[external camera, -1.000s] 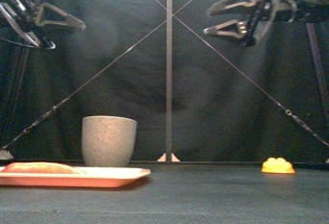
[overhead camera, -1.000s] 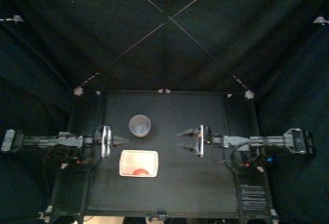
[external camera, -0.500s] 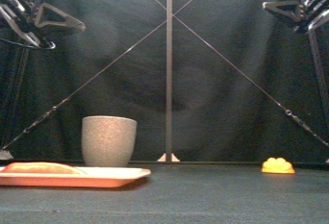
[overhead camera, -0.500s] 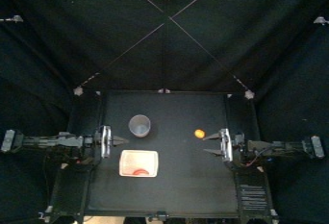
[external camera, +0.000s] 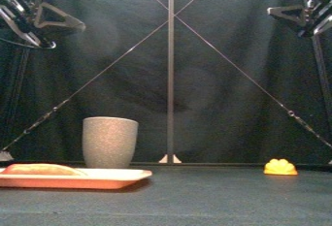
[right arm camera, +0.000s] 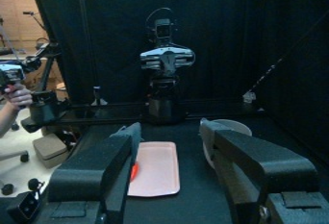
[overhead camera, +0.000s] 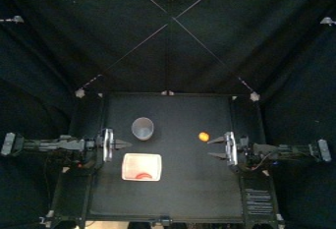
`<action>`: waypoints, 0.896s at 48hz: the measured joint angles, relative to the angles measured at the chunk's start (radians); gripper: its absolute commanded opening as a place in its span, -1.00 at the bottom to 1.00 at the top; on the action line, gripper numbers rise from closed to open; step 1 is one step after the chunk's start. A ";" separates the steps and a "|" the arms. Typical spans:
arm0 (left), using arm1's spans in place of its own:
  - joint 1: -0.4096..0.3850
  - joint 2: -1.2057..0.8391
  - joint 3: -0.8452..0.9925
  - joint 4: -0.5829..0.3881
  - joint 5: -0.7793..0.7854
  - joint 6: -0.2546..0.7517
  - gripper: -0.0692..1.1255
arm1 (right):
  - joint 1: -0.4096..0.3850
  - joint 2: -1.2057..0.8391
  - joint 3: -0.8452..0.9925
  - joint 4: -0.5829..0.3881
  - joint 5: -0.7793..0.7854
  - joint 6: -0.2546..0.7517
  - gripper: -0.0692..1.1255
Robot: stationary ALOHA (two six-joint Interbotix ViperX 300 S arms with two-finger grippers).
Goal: Pick the red chile then place it on the pink plate
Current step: Drop red chile on the pink plate and return to neutral
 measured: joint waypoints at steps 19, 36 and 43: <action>0.000 -0.018 0.002 0.000 0.000 0.000 -0.91 | -0.002 0.000 0.000 0.000 0.000 -0.003 0.60; 0.000 -0.029 0.003 0.000 0.000 0.000 -0.91 | -0.002 0.000 0.000 0.000 0.000 -0.003 0.60; 0.002 -0.031 0.002 0.000 0.000 0.000 -0.91 | -0.002 0.000 -0.002 0.000 0.000 -0.003 0.60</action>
